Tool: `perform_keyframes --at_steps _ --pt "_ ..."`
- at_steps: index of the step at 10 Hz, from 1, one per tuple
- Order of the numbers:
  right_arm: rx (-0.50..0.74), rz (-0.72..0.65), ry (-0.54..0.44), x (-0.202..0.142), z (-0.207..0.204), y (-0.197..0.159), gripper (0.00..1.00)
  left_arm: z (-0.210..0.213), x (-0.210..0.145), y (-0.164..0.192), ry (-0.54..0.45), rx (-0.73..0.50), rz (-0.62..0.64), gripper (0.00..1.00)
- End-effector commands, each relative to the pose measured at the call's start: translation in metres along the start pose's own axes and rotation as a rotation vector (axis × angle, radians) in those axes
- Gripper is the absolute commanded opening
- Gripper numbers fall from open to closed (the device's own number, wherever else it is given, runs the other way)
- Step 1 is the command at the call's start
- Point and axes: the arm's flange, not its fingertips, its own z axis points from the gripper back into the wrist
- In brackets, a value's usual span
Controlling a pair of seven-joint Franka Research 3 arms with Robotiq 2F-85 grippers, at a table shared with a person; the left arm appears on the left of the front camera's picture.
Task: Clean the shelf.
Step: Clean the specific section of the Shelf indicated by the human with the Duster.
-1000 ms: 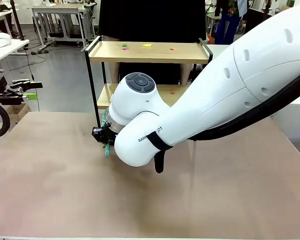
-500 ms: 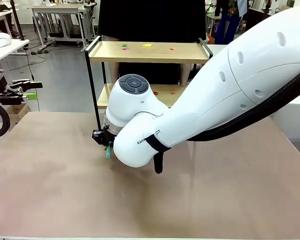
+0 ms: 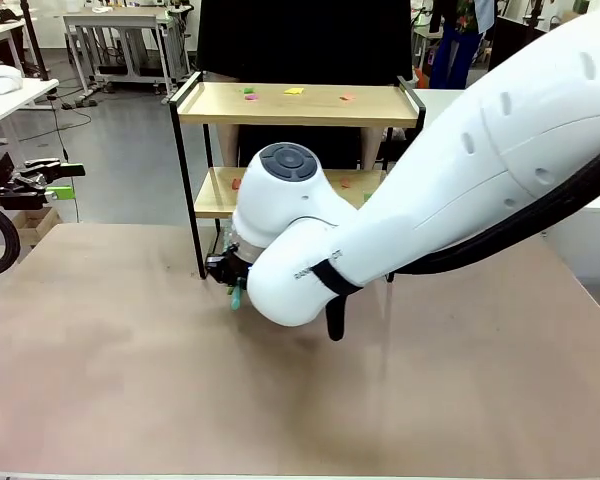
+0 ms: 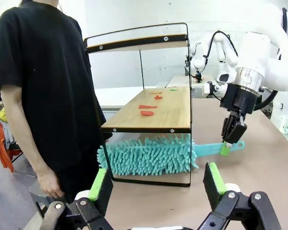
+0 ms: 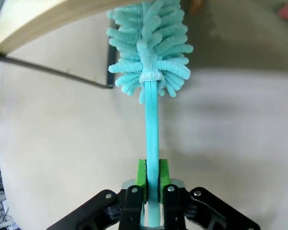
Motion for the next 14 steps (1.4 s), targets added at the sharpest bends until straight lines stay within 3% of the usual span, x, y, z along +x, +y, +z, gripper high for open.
perform_keyframes --at_steps 1,8,14 --pt "-0.002 -0.059 -0.016 -0.006 0.022 -0.028 0.13 0.0 0.002 -0.001 0.008 -0.003 -0.006 1.0" --pt "-0.151 -0.182 -0.044 0.007 0.056 -0.108 0.13 0.0 0.002 -0.001 0.008 -0.003 -0.006 1.0" --pt "-0.453 -0.212 -0.091 0.009 0.08 -0.166 0.13 0.0 0.002 -0.001 0.008 -0.003 -0.006 1.0"
